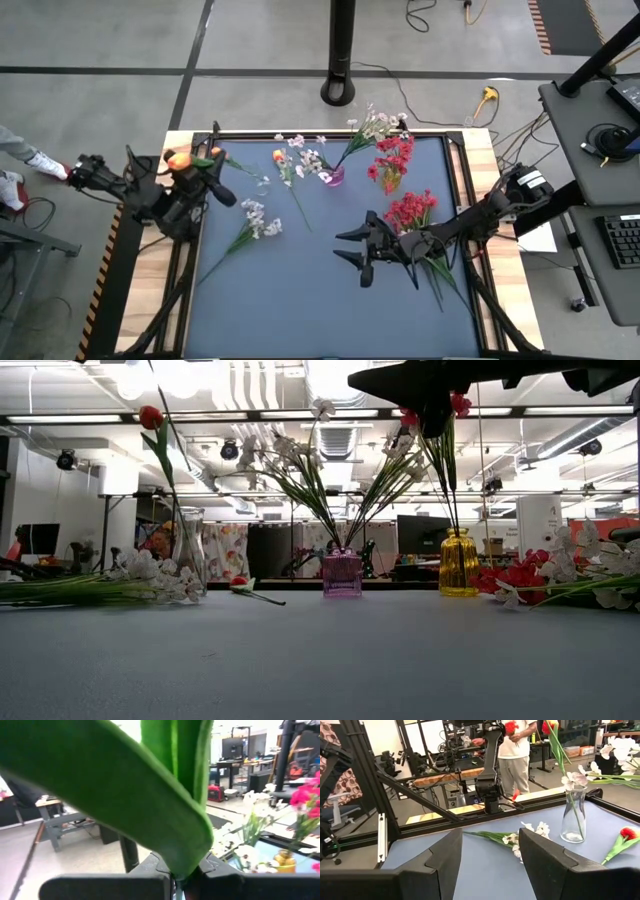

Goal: Sort flowers into vase by color
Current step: Put the orange tulip into the transparent vase

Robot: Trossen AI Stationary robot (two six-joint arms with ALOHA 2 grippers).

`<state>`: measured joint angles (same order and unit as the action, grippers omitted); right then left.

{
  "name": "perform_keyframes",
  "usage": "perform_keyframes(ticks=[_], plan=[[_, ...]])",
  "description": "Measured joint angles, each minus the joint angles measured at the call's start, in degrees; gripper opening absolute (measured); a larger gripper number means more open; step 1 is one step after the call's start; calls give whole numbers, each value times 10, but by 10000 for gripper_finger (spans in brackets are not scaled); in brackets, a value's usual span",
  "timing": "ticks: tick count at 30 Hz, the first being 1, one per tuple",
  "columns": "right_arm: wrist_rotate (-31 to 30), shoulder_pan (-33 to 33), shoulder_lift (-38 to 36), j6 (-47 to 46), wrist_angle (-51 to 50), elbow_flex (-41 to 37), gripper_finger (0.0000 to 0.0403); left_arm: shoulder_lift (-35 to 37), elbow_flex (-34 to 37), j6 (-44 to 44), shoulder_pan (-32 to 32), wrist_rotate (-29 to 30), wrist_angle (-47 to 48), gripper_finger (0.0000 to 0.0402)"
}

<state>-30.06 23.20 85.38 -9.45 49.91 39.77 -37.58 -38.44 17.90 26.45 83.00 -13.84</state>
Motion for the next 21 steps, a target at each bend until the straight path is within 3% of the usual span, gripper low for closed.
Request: perform_keyframes(ticks=[7,11,16,21], plan=[[0,-5,0,1,0,0,189,1,0,-25,-60,-56,35,0],[0,-9,0,0,-2,0,189,1,0,-80,-110,-101,103,0],[0,-9,0,0,-4,0,189,2,0,-163,-175,-200,182,0],[0,-10,0,0,-5,0,189,0,0,-204,-218,-232,245,0]])
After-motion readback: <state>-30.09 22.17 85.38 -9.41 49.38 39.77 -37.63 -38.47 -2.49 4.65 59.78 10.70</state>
